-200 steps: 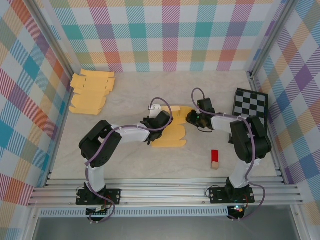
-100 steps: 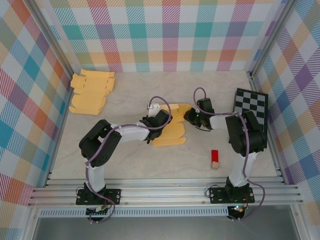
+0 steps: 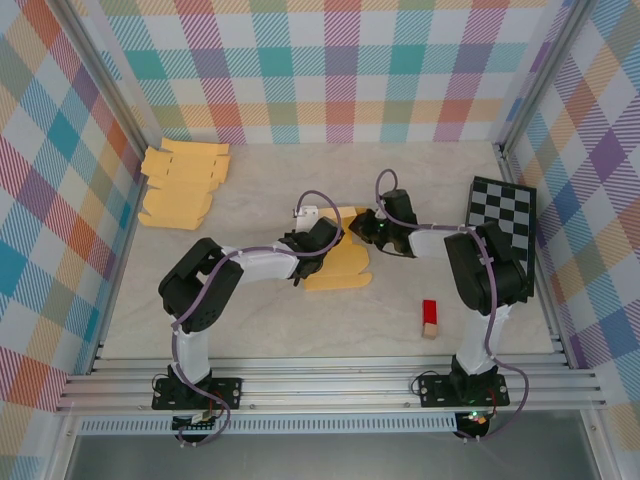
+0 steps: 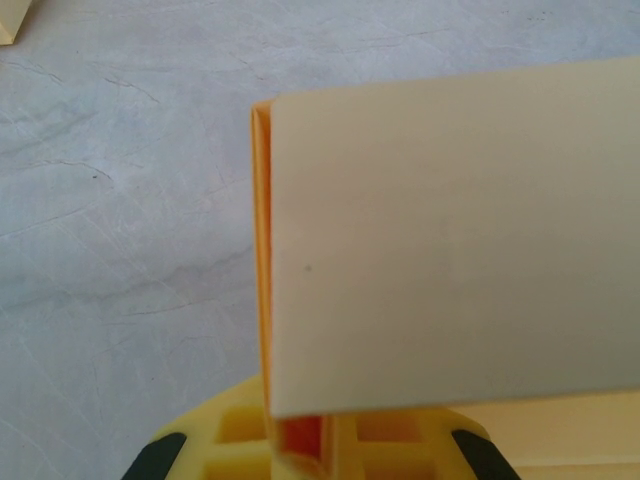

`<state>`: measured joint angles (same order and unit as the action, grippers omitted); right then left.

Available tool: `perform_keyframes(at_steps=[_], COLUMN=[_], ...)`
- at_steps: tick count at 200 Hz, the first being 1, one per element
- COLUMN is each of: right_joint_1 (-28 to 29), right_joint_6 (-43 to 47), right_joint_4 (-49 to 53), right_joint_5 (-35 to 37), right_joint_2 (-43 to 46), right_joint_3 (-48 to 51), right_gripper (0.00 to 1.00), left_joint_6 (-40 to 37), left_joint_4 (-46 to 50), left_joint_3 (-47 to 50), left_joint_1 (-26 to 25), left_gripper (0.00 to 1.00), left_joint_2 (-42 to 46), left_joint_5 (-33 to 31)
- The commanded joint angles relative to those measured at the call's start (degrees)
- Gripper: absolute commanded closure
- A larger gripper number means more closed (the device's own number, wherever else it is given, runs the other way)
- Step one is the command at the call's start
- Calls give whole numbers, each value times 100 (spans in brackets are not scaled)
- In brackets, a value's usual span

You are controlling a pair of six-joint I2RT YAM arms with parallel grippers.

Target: Fold the paper box

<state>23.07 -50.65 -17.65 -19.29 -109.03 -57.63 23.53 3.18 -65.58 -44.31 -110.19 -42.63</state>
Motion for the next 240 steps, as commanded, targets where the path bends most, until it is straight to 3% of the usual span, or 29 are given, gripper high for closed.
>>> perform_keyframes(at_steps=[1,72,103,119,188,240], right_joint_1=[259,445,448,444,401,238], right_joint_6=[275,3,-82,-153,-212,929], right_joint_4=[450,235,594,218,-351,1007], right_joint_5=[109,580,699,724,217,514], right_joint_2=[-157,-458,-463,-369,121,1353], right_joint_3=[-249,66,49,344,600,539], right_gripper=[90,93,94,94,93,82], left_joint_6=[7,62,106,143,255,250], left_joint_4=[376,429,464,512,675,693], left_joint_3=[-104,-122,-143,-165,-227,-228], left_joint_1=[-17,-17,-16,-15,28,48], left_gripper=[100,100,100,100,100,100], left_joint_2=[-143,-147,-152,-162,-196,-184], left_joint_5=[174,185,180,168,159,194])
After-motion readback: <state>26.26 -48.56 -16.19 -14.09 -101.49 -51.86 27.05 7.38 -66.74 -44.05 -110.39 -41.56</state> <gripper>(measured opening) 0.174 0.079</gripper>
